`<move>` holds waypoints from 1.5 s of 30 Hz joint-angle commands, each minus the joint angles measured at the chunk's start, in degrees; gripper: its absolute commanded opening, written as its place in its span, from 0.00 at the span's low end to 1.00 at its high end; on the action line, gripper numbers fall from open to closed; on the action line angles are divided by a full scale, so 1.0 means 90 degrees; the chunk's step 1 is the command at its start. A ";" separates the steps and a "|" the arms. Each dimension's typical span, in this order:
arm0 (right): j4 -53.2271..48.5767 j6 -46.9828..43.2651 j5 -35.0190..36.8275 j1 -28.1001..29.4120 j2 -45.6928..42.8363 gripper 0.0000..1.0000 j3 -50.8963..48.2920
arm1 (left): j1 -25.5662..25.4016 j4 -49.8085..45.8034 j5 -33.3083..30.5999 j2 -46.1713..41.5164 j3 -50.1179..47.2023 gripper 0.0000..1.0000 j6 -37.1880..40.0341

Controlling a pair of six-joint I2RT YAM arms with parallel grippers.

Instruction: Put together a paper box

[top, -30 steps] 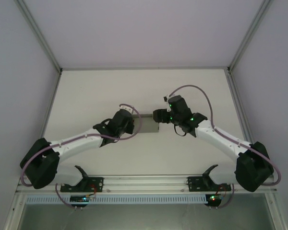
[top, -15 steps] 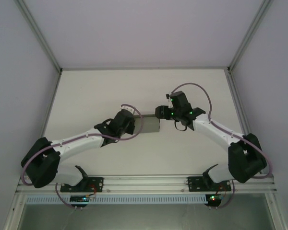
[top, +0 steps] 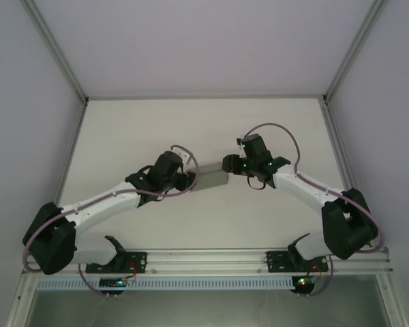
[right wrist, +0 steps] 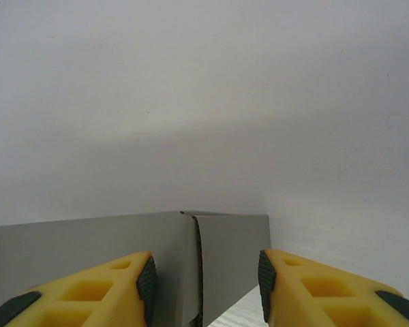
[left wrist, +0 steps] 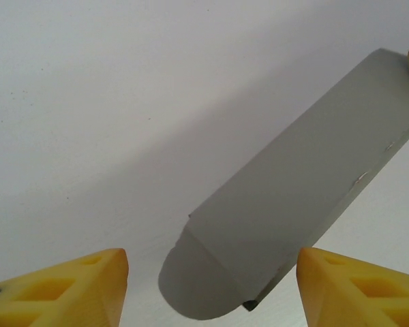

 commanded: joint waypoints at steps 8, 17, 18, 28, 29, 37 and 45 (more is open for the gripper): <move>-0.0743 -0.0209 -0.0366 0.0001 0.0060 0.62 0.0322 | 0.0200 -0.0298 0.0502 -0.0201 0.0142 0.69 0.0151; -0.0441 -0.1679 -0.1185 -0.0344 -0.0634 0.68 0.0498 | 0.0365 -0.0596 0.0707 -0.0484 0.0221 0.89 0.0398; -0.0362 -0.2115 -0.1264 -0.0342 -0.0723 0.67 0.0408 | 0.0395 -0.0703 0.0723 -0.0538 0.0216 0.90 0.0453; -0.0462 -0.4386 -0.1677 -0.0142 -0.0495 0.66 0.0058 | 0.0717 -0.0847 0.1231 -0.0678 0.0029 0.91 0.0666; -0.0424 -0.4470 -0.1701 -0.0150 -0.0425 0.66 0.0069 | 0.0736 -0.0834 0.1342 -0.0662 0.0025 0.91 0.0710; -0.0561 -0.5175 -0.1696 -0.0164 0.0154 0.65 0.0325 | 0.0826 -0.0911 0.1595 -0.0276 0.0116 0.91 0.0947; -0.0237 -0.4888 -0.1580 -0.0183 0.0687 0.59 0.0633 | 0.0879 -0.0635 0.1664 0.0164 0.0290 0.91 0.1298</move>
